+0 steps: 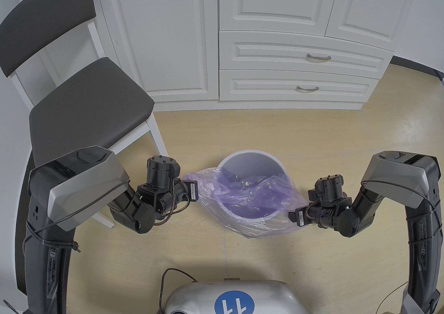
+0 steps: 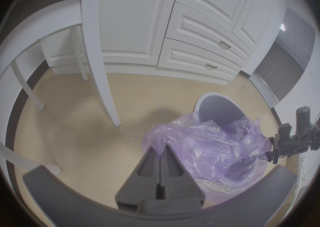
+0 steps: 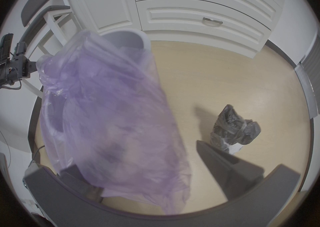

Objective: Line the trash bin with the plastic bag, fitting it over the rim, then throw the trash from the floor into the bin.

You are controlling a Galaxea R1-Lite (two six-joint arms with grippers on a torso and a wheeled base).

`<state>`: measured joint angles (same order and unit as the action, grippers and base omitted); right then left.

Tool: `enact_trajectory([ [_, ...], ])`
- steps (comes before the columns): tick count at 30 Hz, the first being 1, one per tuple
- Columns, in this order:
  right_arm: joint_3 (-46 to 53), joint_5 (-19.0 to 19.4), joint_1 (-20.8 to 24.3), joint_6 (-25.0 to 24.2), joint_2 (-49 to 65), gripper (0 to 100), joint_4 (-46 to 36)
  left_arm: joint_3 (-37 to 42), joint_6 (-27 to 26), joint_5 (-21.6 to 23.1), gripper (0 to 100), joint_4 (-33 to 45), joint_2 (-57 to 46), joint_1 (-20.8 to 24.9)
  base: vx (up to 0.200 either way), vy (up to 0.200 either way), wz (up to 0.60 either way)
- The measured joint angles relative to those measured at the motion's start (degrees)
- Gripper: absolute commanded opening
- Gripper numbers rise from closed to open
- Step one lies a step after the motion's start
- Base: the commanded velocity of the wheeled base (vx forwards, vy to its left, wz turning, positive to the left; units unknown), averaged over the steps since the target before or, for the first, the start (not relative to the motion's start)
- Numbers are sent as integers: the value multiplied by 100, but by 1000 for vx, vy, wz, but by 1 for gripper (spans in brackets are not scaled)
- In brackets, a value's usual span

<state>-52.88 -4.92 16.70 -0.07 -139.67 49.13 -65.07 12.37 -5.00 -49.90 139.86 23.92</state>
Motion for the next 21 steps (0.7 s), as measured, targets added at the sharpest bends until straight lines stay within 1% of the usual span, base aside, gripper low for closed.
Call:
enact_trajectory([
  [3, 121, 69, -74, 157, 160, 100, -9, 24, 0, 0, 0, 0, -17, 4, 0, 0, 0],
  [5, 204, 193, -113, 195, 266, 100, -11, 38, 0, 0, 0, 0, -30, 9, 0, 0, 0],
  [11, 427, 680, -227, 217, 568, 100, -33, 102, 0, 2, 0, 2, -91, 24, 0, 0, 0],
  [14, 501, 1067, -308, 217, 689, 100, -41, 122, 0, 2, 0, 0, -117, 30, 0, 0, 0],
  [21, 738, 2153, -640, 217, 955, 100, -55, 135, -1, 2, 0, 2, -161, 39, 0, 0, 0],
])
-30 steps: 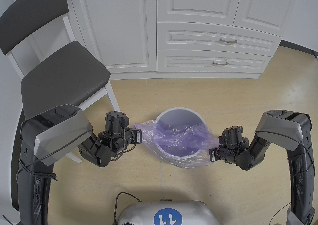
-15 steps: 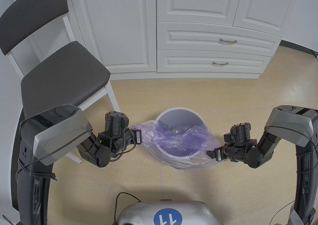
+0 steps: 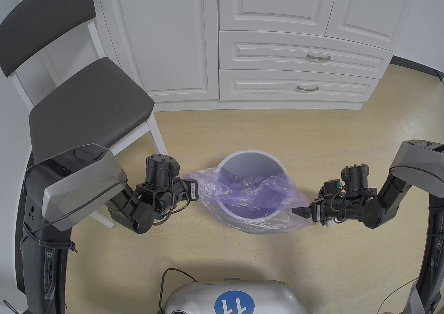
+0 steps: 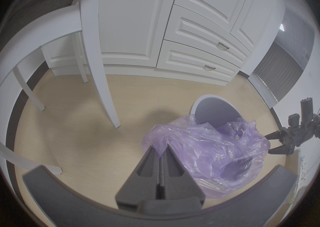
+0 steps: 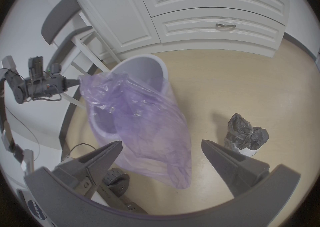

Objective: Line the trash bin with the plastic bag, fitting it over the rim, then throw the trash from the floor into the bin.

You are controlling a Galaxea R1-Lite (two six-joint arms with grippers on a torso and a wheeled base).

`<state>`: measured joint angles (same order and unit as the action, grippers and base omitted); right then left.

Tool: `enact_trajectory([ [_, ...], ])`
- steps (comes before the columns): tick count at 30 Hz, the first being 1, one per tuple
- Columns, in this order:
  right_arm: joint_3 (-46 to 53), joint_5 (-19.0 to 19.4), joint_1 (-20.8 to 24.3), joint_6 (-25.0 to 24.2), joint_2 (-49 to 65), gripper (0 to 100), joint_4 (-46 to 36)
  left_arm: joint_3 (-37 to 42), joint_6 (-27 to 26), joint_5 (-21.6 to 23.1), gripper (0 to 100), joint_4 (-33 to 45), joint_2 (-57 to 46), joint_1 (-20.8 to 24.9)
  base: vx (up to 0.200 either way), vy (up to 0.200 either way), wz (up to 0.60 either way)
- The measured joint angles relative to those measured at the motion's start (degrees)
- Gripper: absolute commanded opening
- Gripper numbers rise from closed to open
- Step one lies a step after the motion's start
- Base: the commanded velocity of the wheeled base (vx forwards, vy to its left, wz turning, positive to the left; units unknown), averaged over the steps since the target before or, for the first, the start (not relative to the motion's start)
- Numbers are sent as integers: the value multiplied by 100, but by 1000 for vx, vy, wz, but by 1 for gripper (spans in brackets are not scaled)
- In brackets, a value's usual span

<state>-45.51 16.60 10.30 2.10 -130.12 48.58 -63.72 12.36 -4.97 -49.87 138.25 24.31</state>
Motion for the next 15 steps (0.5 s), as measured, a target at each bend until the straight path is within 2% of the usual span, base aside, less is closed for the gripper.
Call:
enact_trajectory([
  [5, 168, 439, -228, 17, 171, 100, -2, 5, 0, -2, 0, 4, -5, -4, 0, 0, 0],
  [10, 254, 452, -291, 44, 344, 100, -2, 9, 1, -2, 0, 6, -16, -4, 0, 0, 0],
  [15, 345, 378, -154, 30, 589, 100, -11, 11, -2, -2, 0, 6, -29, -13, 0, 0, 0],
])
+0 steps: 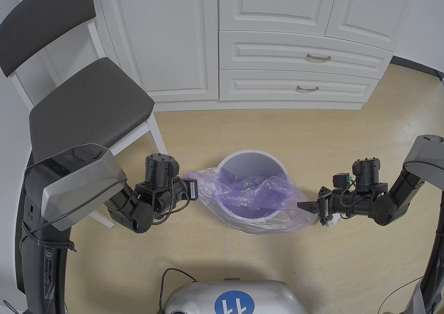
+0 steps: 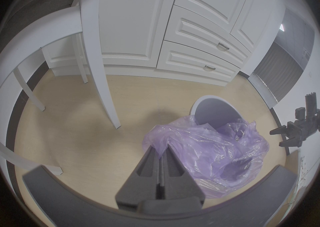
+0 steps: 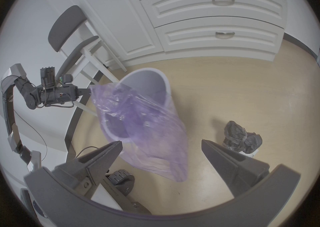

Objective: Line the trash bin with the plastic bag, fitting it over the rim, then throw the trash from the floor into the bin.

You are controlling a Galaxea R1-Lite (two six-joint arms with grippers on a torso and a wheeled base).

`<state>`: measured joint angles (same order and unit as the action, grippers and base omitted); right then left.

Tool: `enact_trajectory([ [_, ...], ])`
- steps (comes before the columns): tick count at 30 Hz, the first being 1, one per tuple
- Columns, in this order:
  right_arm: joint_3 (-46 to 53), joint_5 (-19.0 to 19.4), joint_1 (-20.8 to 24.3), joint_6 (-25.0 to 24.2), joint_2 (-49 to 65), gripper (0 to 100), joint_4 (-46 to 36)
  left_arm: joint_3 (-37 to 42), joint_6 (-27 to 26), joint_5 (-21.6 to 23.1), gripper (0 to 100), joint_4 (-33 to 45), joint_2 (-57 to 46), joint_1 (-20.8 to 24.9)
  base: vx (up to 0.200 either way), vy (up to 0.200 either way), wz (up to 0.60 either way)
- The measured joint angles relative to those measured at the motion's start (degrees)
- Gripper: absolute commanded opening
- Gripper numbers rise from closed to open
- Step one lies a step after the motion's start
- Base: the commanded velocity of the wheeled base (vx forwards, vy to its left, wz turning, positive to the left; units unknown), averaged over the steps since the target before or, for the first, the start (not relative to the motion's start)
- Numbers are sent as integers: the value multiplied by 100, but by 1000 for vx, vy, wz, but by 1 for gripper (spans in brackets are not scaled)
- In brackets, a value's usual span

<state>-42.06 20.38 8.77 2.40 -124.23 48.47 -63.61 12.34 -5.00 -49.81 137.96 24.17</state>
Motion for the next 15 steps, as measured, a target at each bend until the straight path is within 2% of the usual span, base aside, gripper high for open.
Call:
enact_trajectory([
  [8, 72, -1024, 516, -27, 301, 100, 20, 80, -30, 2, 0, 6, -43, -4, 0, 0, 0],
  [15, 218, -1429, 940, -30, 546, 100, 88, 134, -71, 0, 0, 82, -100, -12, 0, 0, 0],
])
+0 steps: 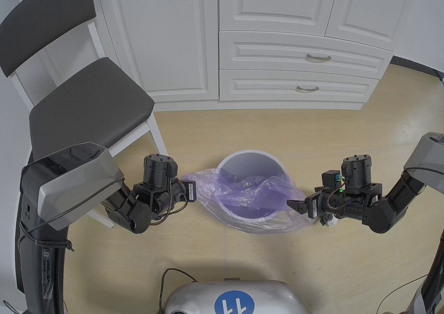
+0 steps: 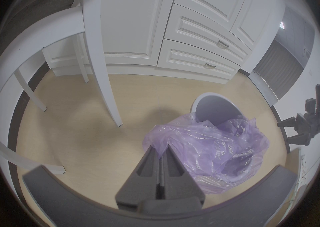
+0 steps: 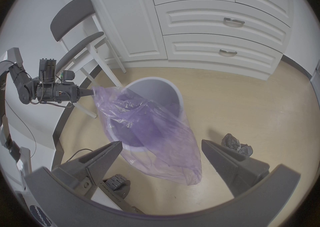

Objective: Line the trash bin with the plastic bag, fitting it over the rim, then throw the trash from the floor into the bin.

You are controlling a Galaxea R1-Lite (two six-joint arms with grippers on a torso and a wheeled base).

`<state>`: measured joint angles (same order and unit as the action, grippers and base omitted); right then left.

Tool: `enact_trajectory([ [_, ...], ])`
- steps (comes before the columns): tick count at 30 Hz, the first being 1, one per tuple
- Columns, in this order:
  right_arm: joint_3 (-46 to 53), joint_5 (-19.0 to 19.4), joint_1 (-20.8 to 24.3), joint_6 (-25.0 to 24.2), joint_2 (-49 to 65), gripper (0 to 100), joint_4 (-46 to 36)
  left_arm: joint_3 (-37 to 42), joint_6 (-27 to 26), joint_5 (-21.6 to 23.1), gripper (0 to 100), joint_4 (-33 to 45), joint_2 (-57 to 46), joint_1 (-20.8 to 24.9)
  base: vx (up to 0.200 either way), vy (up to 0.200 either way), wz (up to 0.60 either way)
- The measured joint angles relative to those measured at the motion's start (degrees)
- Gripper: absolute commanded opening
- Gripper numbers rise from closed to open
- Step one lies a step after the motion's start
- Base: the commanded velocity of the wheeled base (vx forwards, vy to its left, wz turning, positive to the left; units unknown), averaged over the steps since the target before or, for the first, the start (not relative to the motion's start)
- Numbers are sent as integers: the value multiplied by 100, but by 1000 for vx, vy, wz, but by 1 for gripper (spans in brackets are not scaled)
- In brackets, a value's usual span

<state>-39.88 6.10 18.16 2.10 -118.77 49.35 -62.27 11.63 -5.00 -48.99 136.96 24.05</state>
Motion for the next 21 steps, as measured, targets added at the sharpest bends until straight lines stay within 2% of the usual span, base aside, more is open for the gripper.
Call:
enact_trajectory([
  [4, 71, -158, 143, 24, 113, 100, 11, 17, -26, 0, 0, 24, -5, 0, 0, 0, 0],
  [14, 112, -174, 208, 33, 196, 100, 11, 56, -30, 2, 0, 41, -5, 11, 0, 0, 0],
  [15, 112, -172, 208, 33, 196, 100, 11, 59, -33, 0, 100, 44, -5, 11, 0, 0, 0],
  [21, 112, -174, 212, 33, 210, 100, 11, 59, -48, 2, 100, 41, -13, 11, 0, 0, 0],
])
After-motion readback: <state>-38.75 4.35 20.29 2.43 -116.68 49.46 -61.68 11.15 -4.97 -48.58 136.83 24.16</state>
